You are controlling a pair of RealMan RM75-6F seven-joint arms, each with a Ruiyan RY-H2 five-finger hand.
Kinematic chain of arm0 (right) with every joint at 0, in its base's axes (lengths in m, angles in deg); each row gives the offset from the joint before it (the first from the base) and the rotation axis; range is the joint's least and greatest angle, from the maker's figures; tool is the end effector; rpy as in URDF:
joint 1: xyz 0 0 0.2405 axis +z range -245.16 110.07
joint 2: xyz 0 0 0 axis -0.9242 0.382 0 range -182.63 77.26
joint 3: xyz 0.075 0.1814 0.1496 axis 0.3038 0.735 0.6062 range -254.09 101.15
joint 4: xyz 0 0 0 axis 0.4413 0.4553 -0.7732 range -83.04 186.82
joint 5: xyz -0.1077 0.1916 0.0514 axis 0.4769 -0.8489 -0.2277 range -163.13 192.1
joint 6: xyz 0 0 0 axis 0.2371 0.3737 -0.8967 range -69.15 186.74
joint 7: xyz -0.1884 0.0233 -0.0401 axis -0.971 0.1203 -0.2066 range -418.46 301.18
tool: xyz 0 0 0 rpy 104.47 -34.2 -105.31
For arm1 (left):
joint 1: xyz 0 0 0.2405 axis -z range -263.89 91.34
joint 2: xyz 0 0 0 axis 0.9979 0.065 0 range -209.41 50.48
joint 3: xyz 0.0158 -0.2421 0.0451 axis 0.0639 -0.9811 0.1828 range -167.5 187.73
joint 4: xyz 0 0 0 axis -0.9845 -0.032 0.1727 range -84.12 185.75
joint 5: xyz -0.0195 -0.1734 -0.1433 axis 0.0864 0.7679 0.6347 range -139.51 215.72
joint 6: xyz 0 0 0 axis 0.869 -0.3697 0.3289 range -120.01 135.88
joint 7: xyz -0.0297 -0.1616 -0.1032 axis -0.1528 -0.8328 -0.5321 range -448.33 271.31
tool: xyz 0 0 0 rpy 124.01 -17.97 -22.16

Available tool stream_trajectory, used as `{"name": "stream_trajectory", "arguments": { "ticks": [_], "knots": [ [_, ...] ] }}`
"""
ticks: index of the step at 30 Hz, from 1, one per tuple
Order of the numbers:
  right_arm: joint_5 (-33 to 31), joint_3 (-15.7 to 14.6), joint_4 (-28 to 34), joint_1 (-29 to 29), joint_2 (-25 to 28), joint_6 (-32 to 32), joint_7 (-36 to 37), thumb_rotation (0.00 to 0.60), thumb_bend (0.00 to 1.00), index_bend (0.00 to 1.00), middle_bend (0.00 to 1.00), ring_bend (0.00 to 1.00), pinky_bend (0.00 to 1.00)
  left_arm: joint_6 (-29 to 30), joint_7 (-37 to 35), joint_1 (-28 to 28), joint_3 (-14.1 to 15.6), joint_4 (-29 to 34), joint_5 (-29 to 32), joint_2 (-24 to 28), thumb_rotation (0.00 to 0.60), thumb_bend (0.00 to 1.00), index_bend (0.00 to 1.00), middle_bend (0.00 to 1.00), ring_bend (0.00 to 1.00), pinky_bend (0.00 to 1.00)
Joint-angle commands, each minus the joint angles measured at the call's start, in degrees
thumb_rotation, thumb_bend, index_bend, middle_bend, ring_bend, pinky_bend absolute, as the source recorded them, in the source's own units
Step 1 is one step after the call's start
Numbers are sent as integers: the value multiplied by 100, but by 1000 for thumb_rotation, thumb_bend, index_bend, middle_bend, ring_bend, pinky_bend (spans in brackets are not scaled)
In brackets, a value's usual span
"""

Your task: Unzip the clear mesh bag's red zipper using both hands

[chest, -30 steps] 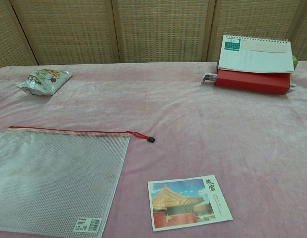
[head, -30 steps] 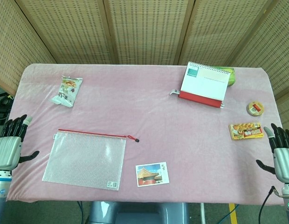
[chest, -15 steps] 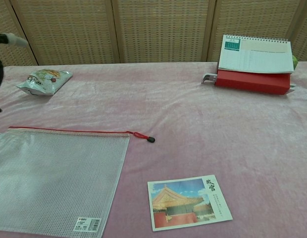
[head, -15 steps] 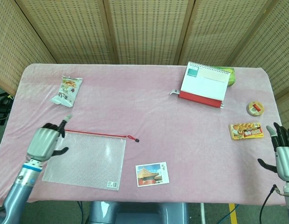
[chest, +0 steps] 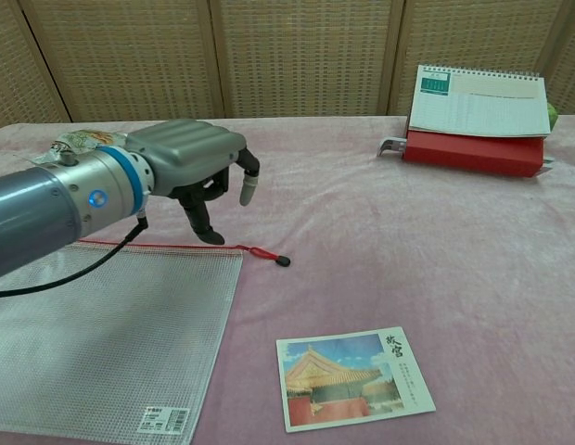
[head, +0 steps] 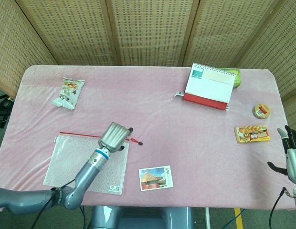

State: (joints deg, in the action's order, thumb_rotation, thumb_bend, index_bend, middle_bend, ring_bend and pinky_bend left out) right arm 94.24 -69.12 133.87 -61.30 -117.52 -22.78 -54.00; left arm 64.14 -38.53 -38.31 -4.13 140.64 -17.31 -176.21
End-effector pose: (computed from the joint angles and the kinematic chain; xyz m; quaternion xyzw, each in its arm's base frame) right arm -0.3539 -0.2589 0.1752 0.5627 -0.3738 0.3662 0.6400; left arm -0.0463 0.3660 -0.0879 -0.8042 -0.2538 -0.3264 0.4269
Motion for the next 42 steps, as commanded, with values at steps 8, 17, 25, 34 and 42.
{"name": "stream_trajectory", "arguments": {
  "ticks": [8, 17, 25, 34, 42],
  "knots": [
    [-47, 25, -30, -3, 32, 45, 126, 600, 0, 36, 0, 0, 0, -286, 85, 581, -30, -877, 673, -657, 600, 303, 484, 925, 852, 1000],
    [-56, 30, -29, 21, 36, 99, 162, 600, 0, 36, 0, 0, 0, -405, -101, 766, 76, -1373, 930, -912, 600, 334, 490, 925, 852, 1000],
    [-57, 22, -34, 55, 36, 174, 183, 600, 0, 36, 0, 0, 0, -497, -260, 932, 132, -1813, 953, -1154, 600, 351, 508, 925, 852, 1000],
    [-59, 13, -44, 61, 31, 196, 188, 600, 0, 36, 0, 0, 0, -529, -254, 1050, 163, -2016, 1046, -1317, 600, 361, 518, 925, 852, 1000],
    [-94, 26, -62, 60, 42, 213, 228, 600, 0, 36, 0, 0, 0, -593, -291, 1156, 154, -2307, 1167, -1513, 600, 362, 519, 925, 852, 1000]
  ]
}}
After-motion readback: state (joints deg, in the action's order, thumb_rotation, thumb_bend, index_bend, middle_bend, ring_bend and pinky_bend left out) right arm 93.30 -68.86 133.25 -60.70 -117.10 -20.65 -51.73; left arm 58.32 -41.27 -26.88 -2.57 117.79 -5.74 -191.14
